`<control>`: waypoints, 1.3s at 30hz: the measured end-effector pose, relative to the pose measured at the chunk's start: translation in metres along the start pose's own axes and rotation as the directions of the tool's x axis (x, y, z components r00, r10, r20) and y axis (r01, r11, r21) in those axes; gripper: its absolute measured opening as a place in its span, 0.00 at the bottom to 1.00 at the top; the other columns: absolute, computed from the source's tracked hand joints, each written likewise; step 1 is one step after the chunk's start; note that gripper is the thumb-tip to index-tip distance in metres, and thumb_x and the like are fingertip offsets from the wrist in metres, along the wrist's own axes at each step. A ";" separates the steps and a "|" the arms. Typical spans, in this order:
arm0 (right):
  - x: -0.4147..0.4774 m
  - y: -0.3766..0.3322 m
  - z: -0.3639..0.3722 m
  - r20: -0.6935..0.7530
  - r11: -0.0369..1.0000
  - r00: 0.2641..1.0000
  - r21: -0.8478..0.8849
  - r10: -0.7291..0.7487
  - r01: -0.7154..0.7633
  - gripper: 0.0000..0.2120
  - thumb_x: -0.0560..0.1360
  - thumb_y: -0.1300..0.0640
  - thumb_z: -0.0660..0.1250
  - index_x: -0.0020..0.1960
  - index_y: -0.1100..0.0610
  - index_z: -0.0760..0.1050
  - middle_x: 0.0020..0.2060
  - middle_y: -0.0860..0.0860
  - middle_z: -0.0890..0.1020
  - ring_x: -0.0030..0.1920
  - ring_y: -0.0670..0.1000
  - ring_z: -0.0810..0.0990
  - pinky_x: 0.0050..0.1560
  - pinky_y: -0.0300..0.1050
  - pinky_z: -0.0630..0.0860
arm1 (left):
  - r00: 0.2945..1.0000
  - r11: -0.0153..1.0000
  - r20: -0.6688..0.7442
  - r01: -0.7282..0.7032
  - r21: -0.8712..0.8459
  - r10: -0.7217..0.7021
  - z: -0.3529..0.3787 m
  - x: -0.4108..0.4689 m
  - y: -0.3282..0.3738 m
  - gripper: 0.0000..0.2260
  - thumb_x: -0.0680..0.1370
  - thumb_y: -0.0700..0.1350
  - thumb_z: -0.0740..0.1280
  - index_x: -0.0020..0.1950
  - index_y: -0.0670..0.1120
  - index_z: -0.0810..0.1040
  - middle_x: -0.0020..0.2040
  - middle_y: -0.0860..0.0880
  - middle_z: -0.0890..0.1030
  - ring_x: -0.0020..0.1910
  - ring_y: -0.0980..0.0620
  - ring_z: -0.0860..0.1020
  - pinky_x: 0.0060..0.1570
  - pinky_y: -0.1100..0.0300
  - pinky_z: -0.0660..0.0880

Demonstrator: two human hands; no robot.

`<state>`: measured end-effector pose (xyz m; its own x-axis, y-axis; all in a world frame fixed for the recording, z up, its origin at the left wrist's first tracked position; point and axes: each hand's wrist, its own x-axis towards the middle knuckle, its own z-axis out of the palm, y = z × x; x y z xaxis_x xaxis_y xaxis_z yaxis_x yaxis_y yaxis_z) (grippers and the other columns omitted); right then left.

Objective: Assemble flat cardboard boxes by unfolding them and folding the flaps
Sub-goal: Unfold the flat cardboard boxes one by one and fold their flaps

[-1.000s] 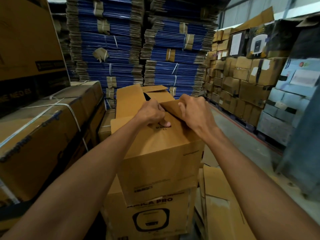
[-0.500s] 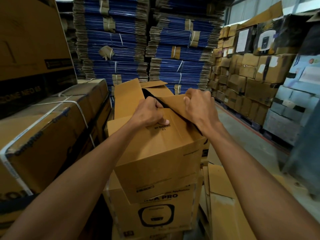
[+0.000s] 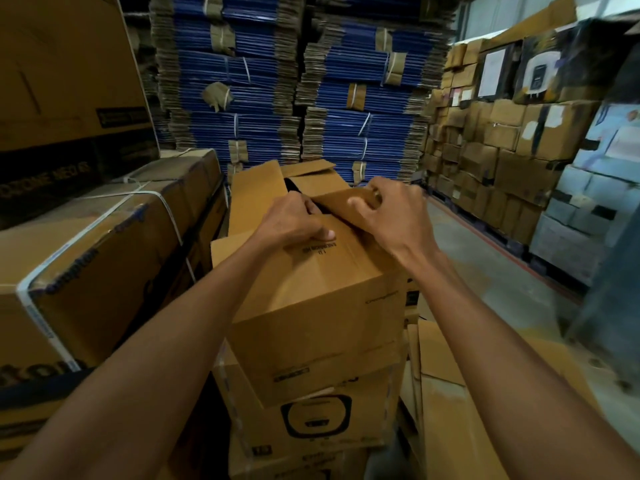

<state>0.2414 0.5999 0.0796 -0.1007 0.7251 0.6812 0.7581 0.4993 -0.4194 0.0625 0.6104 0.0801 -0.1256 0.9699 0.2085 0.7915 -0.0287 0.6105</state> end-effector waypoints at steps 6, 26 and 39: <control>-0.027 -0.002 0.012 0.189 0.969 0.981 -0.246 0.032 0.016 0.09 0.79 0.55 0.70 0.57 0.56 0.81 0.41 0.54 0.79 0.47 0.58 0.81 0.45 0.51 0.79 | 0.998 0.992 0.053 0.014 0.128 -0.021 0.023 0.010 0.005 0.15 0.74 0.55 0.73 0.42 0.43 0.83 0.37 0.48 0.81 0.39 0.48 0.79 0.43 0.51 0.77; 0.005 0.011 -0.010 0.147 0.949 0.940 -0.119 0.308 -0.292 0.09 0.81 0.53 0.68 0.56 0.58 0.77 0.46 0.53 0.78 0.48 0.56 0.80 0.49 0.53 0.79 | 0.855 0.929 -0.364 -0.332 0.163 0.369 -0.008 -0.030 0.025 0.17 0.74 0.57 0.76 0.52 0.45 0.87 0.39 0.51 0.83 0.38 0.52 0.79 0.46 0.54 0.78; -0.021 0.046 -0.046 0.546 0.621 0.837 0.640 0.048 -0.453 0.17 0.76 0.60 0.73 0.64 0.53 0.77 0.55 0.51 0.84 0.55 0.50 0.84 0.48 0.46 0.82 | 0.693 0.749 -0.327 -0.476 0.462 0.642 -0.010 -0.071 0.044 0.19 0.76 0.60 0.73 0.48 0.44 0.87 0.39 0.52 0.75 0.38 0.51 0.73 0.41 0.56 0.68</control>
<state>0.3080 0.5858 0.0736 -0.3997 0.8892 0.2226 0.1040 0.2853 -0.9528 0.1000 0.5375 0.1001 0.2257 0.5746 0.7867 0.9284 -0.3715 0.0050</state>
